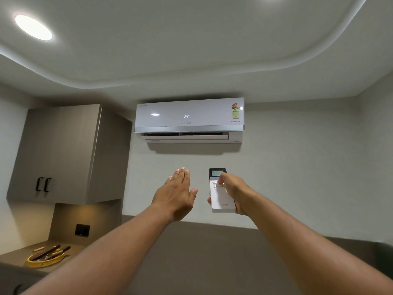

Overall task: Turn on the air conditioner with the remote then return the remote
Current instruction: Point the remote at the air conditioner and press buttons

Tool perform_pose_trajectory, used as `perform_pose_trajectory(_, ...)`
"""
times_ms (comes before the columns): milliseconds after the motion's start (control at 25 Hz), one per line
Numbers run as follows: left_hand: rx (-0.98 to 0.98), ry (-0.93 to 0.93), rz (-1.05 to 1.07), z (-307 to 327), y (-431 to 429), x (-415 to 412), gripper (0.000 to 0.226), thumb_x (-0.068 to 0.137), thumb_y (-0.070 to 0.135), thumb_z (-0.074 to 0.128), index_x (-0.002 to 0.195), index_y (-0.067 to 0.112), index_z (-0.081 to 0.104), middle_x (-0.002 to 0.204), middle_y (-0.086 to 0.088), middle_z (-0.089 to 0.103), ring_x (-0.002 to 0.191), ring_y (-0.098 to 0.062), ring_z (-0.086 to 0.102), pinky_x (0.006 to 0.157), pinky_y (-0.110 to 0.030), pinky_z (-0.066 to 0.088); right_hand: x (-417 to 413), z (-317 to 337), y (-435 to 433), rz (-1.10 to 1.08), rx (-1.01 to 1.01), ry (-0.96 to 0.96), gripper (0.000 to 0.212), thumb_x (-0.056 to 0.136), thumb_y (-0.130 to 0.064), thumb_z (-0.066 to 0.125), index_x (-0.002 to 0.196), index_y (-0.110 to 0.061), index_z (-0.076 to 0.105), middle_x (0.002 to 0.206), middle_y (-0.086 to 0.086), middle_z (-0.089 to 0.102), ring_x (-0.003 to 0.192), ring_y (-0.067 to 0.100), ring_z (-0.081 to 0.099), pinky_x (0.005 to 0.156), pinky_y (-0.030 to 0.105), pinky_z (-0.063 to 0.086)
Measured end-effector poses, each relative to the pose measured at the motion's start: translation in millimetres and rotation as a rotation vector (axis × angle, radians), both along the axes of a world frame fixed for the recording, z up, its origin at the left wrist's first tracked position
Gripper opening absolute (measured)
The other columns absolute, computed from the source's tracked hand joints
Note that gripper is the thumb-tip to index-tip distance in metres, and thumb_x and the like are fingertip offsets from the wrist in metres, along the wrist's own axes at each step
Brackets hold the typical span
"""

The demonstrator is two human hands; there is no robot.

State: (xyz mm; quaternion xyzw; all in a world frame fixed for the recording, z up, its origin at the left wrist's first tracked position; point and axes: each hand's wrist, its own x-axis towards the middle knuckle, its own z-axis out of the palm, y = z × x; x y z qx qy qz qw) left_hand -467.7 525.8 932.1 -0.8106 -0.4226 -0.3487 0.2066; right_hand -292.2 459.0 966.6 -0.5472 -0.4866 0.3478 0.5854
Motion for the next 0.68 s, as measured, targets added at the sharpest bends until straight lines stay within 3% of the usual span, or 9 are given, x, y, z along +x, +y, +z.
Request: perform_pose_trajectory(680,0.005,-0.003,0.006,-2.5,1.8,-7.0,0.067,0.100,0.049,0.017,0.153,0.012,-0.002,0.162,-0.007,-0.004,0.148,-0.020,-0.003,0.115,-0.033,0.002,-5.7,-3.9,0.8,-0.014,-0.003,-0.002,0.018,0.085,-0.015,0.046,0.101,-0.009,0.053,0.060,0.015,0.075,0.057,0.034,0.076,0.062,0.037,0.061)
